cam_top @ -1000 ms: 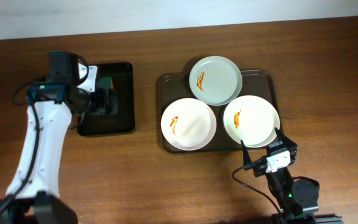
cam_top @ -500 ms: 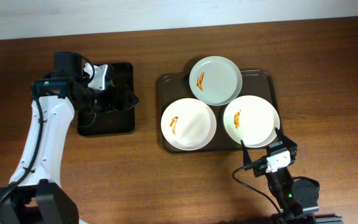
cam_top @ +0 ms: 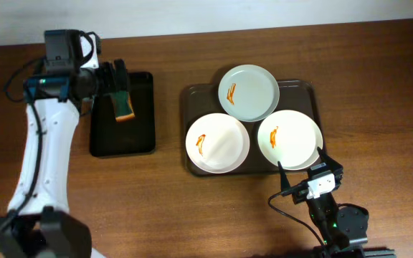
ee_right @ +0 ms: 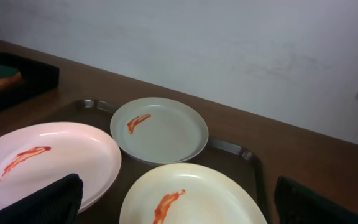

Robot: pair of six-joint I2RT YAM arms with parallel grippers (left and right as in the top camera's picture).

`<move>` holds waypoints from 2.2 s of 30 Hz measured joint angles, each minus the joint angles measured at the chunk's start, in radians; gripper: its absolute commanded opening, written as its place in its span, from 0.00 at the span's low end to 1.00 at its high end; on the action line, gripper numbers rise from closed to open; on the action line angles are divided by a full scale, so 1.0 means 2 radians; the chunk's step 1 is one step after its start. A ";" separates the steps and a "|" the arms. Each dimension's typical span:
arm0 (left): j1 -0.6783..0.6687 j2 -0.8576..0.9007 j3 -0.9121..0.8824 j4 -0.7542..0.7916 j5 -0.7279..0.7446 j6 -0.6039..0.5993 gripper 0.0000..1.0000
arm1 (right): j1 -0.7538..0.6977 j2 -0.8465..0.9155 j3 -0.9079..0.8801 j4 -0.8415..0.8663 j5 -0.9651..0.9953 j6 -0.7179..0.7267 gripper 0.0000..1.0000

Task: Clean dirty plates on tray and stack at the side
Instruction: 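Lower the left gripper and grasp the green sponge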

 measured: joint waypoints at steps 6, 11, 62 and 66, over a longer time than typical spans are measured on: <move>0.000 0.129 0.001 0.055 -0.002 0.000 0.98 | 0.000 0.000 0.000 0.000 0.000 0.000 0.98; 0.000 0.211 0.001 0.072 -0.020 -0.002 0.92 | 0.000 0.000 0.000 0.000 0.000 0.000 0.98; 0.000 0.246 -0.018 0.098 -0.053 0.017 1.00 | 0.000 0.000 0.000 0.000 0.000 0.000 0.98; 0.000 0.246 -0.022 0.163 -0.054 0.024 0.00 | 0.000 0.000 0.000 0.000 0.000 -0.001 0.98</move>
